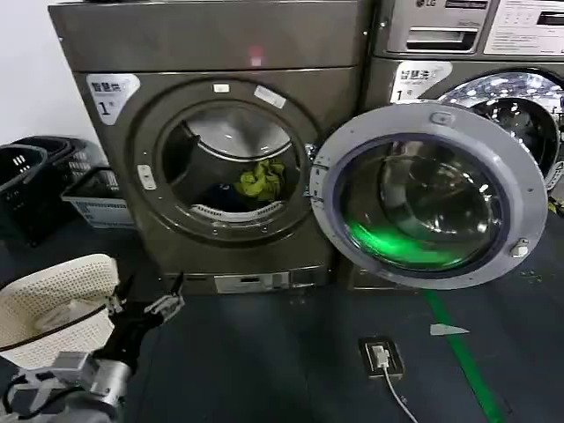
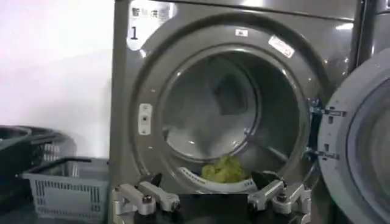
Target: Grasp the clothes from the dryer.
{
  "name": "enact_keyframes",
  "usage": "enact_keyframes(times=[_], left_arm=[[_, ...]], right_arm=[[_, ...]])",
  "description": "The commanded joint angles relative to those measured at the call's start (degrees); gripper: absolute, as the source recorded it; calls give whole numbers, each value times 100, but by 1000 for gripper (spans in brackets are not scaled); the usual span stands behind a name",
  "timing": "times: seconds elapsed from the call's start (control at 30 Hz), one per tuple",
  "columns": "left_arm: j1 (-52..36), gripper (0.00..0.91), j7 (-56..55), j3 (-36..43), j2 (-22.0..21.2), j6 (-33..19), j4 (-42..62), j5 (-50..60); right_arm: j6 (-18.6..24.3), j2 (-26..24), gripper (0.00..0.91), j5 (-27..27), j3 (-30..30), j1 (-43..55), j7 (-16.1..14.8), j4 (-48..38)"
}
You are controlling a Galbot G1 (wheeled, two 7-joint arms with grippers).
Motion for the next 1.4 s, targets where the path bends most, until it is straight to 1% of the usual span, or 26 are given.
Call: enact_keyframes(times=[0.03,0.1,0.43,0.6,0.8,1.4], left_arm=[[2,907,3,-5,5,-5,-1,-2],[-3,907,4,-1,6,-5,-6,-6],[-84,907,23,32,51,-10,37,-12],[-129,907,24,36,60,-9,56,-31],[-257,907,48,54,135,-4,138,-48],[-280,907,58,123,113,-13,193,-15]], right_arm=[[70,0,907,42,5,-8,-68,11],[56,4,907,64,14,-2,-113,28],[72,-6,907,190,24,-25,-117,76],[-74,0,907,414,102,-42,-104,145],[-83,18,907,442,127,-40,-94,171],[-54,69,907,469,61,1,-113,213]])
